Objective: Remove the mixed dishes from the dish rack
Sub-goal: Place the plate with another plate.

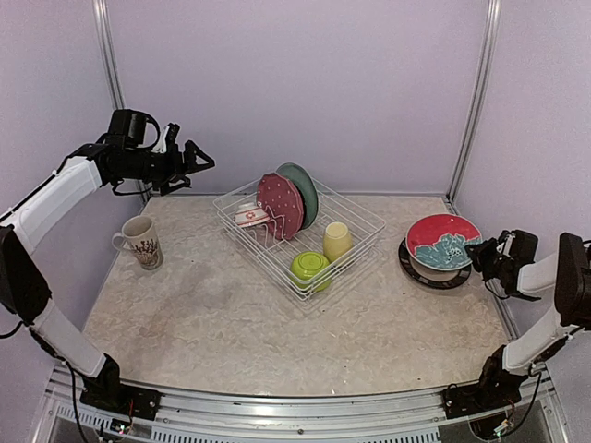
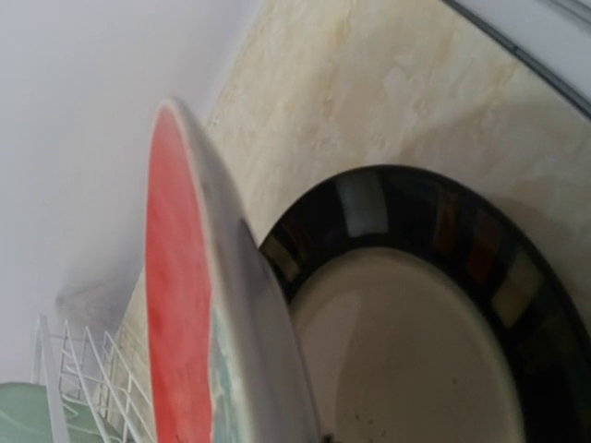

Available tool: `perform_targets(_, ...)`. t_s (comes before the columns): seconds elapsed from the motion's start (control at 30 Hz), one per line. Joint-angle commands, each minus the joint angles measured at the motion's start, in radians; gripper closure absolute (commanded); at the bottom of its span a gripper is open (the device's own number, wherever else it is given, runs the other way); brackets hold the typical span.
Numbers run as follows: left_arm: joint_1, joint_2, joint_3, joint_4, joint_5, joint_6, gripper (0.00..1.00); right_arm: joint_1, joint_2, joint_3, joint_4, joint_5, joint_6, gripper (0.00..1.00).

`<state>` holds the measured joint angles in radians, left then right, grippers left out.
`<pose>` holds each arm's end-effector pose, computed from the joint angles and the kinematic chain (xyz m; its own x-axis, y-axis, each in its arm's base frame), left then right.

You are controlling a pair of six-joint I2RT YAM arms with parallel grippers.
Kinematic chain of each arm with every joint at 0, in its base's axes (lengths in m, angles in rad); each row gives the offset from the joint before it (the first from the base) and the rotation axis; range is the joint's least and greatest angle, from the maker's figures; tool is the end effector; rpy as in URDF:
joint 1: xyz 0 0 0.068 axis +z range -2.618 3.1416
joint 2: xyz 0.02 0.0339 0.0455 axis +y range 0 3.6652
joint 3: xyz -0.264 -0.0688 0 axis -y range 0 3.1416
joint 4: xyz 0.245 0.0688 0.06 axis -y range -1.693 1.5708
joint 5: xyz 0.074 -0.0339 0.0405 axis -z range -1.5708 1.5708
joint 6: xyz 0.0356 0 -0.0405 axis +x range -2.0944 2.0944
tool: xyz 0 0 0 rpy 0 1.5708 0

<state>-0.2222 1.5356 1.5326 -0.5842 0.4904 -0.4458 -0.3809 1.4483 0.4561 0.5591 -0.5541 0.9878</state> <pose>0.3315 -0.0921 0.3782 -0.7363 -0.2236 -0.6386 0.2875 0.7510 -0.5944 0.2545 -0.0817 0.1594 -0.3207 0.8931 -0.3153 0.2552 0.4021 0.8793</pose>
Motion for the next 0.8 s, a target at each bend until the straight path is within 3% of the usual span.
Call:
perform_targets(0.0,-0.007,0.001,0.02,-0.011,0.002,0.007,0.01,-0.012,-0.009,0.012,0.16,-0.043,-0.031,1.0)
perform_targets(0.5,-0.025,0.02,0.024,-0.023,-0.013,0.016,0.01,-0.012,0.141,0.049,0.164,-0.095,-0.065,1.0)
perform_targets(0.67,-0.025,0.02,0.027,-0.024,-0.013,0.016,0.01,-0.012,0.183,0.07,0.09,-0.073,-0.138,1.0)
perform_targets(0.77,-0.025,0.019,0.027,-0.025,-0.014,0.018,0.01,-0.012,0.184,0.073,0.045,-0.053,-0.18,0.89)
